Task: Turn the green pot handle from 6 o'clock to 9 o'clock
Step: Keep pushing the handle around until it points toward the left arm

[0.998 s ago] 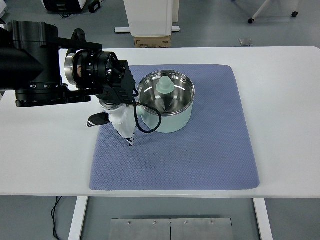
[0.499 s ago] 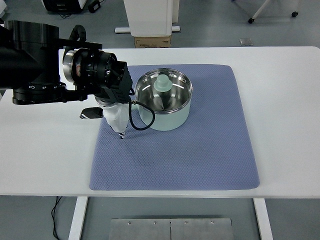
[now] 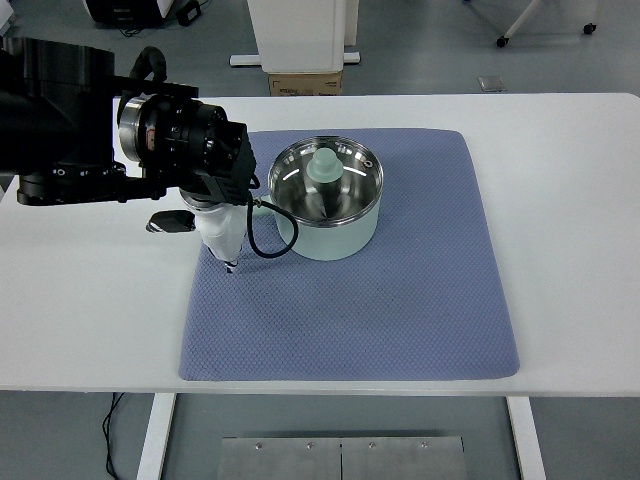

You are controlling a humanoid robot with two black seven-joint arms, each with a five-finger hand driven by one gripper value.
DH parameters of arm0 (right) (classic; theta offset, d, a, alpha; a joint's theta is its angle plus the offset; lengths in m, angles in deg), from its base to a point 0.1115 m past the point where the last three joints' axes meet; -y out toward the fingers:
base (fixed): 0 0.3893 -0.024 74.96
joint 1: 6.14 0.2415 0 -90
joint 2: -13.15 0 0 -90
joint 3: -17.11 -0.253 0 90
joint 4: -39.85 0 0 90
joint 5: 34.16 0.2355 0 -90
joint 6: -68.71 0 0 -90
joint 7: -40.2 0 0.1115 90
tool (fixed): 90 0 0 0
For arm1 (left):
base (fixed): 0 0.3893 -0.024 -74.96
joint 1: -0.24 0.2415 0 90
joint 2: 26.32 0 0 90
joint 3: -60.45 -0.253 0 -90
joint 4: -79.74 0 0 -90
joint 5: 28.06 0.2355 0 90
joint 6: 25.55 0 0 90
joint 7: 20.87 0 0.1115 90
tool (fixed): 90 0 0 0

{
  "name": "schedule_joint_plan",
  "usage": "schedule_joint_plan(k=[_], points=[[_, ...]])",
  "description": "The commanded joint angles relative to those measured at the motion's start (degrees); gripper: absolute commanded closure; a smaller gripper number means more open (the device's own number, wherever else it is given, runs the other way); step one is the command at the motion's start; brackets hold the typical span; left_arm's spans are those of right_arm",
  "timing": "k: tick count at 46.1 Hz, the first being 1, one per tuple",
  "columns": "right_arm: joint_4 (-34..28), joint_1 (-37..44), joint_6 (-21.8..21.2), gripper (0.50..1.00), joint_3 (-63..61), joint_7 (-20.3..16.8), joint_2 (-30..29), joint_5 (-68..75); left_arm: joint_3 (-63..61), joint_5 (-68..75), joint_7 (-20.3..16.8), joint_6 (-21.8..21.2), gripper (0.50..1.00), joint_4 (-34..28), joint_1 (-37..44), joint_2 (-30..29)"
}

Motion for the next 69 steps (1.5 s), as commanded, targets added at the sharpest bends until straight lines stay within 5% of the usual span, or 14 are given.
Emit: schedule_joint_plan(k=[1, 69], points=[[0.0, 0.0, 0.0, 0.5, 0.0, 0.0, 0.0, 0.0, -0.3, 1.1, 0.0, 0.0, 0.5, -0.1, 0.1, 0.1], [0.0, 0.0, 0.0, 0.5, 0.0, 0.0, 0.0, 0.0, -3.5, 5.1, 0.0, 1.3, 0.5, -3.4, 0.2, 3.1]])
